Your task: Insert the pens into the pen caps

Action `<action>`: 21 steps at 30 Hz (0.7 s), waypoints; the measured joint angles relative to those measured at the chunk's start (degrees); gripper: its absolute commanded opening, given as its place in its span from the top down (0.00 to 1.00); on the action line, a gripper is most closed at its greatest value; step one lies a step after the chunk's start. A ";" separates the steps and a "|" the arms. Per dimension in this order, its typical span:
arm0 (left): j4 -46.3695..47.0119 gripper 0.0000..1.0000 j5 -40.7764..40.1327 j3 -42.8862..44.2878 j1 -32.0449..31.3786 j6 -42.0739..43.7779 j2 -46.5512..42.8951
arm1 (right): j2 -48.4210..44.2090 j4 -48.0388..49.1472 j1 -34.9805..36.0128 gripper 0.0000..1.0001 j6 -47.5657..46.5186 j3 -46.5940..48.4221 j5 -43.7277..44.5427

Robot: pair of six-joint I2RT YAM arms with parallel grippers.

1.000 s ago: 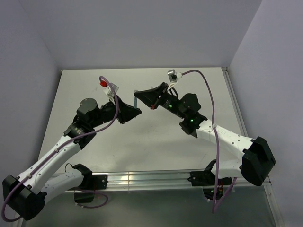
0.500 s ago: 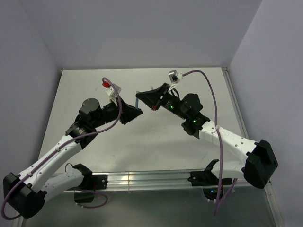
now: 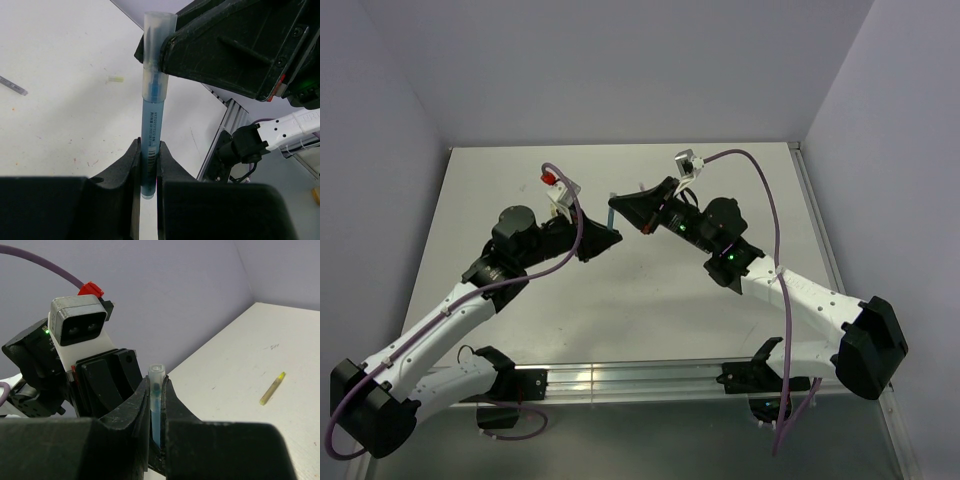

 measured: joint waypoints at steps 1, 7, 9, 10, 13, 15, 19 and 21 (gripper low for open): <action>0.02 1.00 -0.02 0.04 0.00 0.04 0.02 | 0.02 0.00 0.00 1.00 -0.02 0.02 0.02; -0.33 1.00 -0.04 0.70 0.00 0.83 0.57 | 0.02 -0.11 0.11 1.00 -0.44 0.07 0.42; -0.42 1.00 -0.09 0.81 0.00 1.01 0.59 | 0.02 -0.26 0.13 1.00 -0.66 0.07 0.44; -0.42 1.00 -0.07 0.81 -0.02 1.05 0.59 | 0.02 -0.28 0.24 1.00 -0.76 0.07 0.46; -0.81 1.00 -0.07 0.96 -0.02 1.22 0.59 | 0.02 -0.33 0.44 1.00 -1.29 0.09 0.57; -1.01 1.00 -0.07 1.03 -0.02 1.44 0.59 | 0.02 -0.55 0.55 1.00 -1.38 0.15 0.66; -1.27 1.00 -0.07 1.20 -0.02 1.51 0.59 | 0.02 -0.72 0.87 1.00 -1.79 0.17 0.92; -1.33 1.00 -0.07 1.38 -0.02 1.62 0.63 | 0.02 -0.70 0.92 1.00 -1.90 0.26 1.01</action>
